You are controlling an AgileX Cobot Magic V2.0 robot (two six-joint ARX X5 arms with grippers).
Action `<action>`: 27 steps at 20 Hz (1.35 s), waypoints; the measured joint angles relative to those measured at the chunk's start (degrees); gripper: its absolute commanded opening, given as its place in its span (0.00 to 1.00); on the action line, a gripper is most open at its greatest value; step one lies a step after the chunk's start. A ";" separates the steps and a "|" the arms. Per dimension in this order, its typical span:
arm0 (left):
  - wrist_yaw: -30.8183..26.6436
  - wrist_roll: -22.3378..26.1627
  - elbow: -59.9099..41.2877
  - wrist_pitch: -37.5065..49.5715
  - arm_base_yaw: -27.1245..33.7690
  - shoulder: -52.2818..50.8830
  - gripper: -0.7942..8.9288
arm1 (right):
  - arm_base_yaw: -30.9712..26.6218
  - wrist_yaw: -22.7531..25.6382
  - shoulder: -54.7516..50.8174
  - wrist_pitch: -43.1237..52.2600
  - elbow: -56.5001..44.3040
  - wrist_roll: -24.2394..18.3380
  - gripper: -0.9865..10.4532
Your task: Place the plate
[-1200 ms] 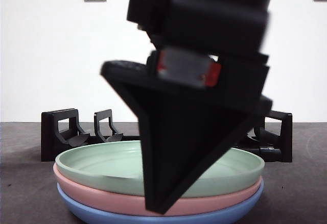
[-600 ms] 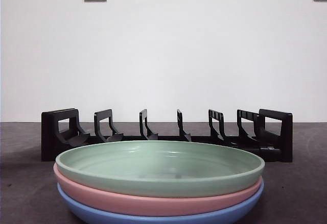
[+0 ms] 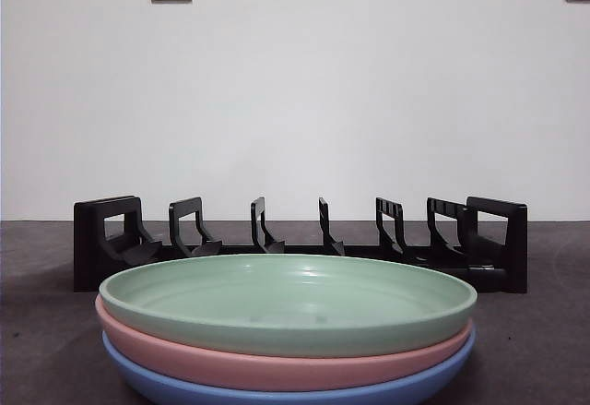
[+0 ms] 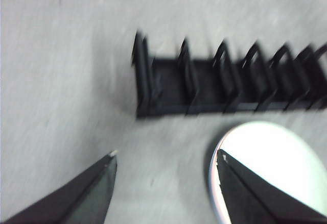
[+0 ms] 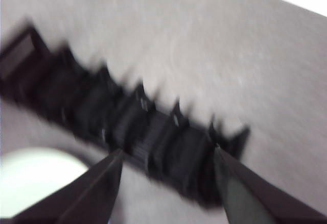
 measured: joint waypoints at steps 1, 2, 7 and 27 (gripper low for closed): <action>0.00 -0.02 0.00 1.22 0.00 0.00 0.40 | -3.61 -4.76 0.22 2.19 0.00 -0.26 0.34; 0.00 0.00 0.02 1.99 0.00 0.00 0.40 | -6.38 -8.22 0.42 3.63 0.00 -0.42 0.34; -0.02 0.00 0.00 2.40 0.00 0.00 0.36 | -10.21 -10.67 0.57 3.02 0.00 -0.66 0.28; -1.51 12.28 -21.16 23.87 6.40 -16.87 0.09 | -10.38 -12.35 0.57 4.26 0.00 -1.07 0.11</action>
